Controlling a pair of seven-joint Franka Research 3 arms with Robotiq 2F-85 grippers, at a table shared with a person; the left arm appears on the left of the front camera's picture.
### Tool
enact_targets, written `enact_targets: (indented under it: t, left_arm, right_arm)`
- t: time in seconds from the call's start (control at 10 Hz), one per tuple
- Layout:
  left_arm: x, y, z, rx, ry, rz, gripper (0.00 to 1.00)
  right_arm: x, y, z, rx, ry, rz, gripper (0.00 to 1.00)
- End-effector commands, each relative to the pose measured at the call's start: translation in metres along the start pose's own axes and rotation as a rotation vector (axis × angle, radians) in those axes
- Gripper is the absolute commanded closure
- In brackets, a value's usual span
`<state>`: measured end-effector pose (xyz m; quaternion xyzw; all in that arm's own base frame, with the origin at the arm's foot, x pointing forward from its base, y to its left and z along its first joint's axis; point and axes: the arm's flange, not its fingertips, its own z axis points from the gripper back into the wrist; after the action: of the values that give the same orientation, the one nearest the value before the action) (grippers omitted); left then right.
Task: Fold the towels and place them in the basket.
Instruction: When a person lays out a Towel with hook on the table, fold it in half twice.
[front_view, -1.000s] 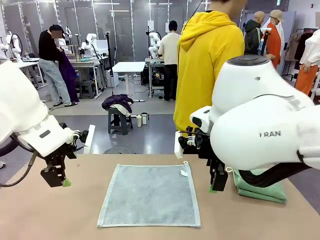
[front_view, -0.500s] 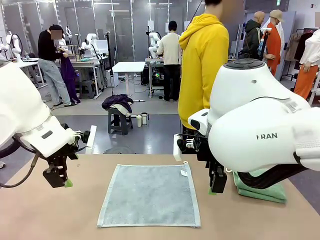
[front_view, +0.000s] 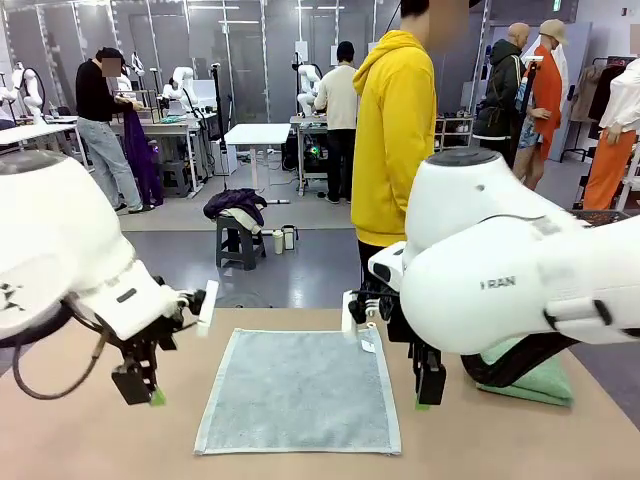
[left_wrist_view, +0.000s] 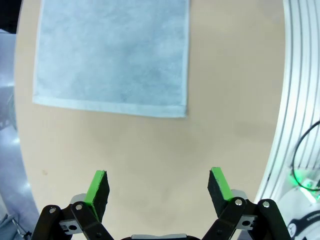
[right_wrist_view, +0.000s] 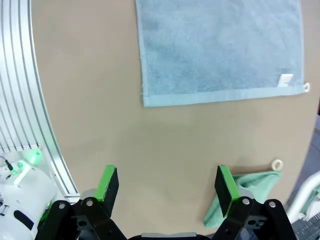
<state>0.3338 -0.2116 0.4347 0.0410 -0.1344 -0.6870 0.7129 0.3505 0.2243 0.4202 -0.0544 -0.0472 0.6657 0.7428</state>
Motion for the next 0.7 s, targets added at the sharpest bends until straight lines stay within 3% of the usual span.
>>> enact_targets:
  t: [0.0, 0.2, 0.6]
  left_arm:
    - [0.007, 0.002, -0.016, -0.026, -0.043, 0.012, 0.00]
    - [0.014, 0.005, -0.049, -0.073, -0.055, 0.021, 0.00]
    - [0.014, 0.007, -0.073, -0.076, -0.047, 0.033, 0.00]
  right_arm:
    - [0.014, -0.010, -0.019, 0.058, -0.013, -0.006, 0.03]
    - [0.021, -0.009, -0.043, 0.087, -0.015, -0.005, 0.03]
    - [0.021, -0.008, -0.074, 0.145, -0.033, -0.007, 0.03]
